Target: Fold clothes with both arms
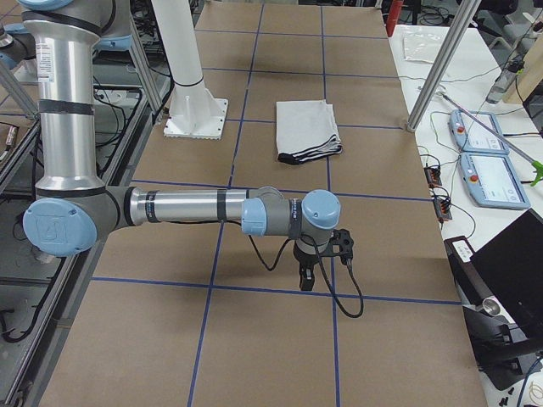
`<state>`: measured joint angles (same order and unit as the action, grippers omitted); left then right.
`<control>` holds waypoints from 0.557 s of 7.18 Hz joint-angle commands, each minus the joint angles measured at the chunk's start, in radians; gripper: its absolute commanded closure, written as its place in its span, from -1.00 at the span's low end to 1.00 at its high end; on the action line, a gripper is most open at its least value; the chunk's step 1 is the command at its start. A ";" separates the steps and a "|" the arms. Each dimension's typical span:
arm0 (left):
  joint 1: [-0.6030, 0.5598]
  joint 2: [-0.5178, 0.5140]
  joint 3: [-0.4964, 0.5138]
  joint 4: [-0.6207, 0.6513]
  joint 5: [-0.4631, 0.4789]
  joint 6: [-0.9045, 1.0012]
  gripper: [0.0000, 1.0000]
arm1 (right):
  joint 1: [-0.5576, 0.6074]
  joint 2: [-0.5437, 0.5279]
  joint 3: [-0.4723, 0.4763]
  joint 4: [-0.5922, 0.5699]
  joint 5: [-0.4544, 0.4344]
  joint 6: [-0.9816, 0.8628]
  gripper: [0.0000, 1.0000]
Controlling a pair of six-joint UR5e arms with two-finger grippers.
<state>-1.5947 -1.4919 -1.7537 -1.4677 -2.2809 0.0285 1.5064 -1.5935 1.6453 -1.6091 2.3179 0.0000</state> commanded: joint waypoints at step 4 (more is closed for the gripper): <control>0.001 -0.011 0.002 -0.049 -0.002 -0.001 -1.00 | 0.000 0.001 0.002 0.000 0.000 0.000 -1.00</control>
<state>-1.5939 -1.5002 -1.7493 -1.5149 -2.2825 0.0276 1.5064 -1.5923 1.6450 -1.6091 2.3178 -0.0004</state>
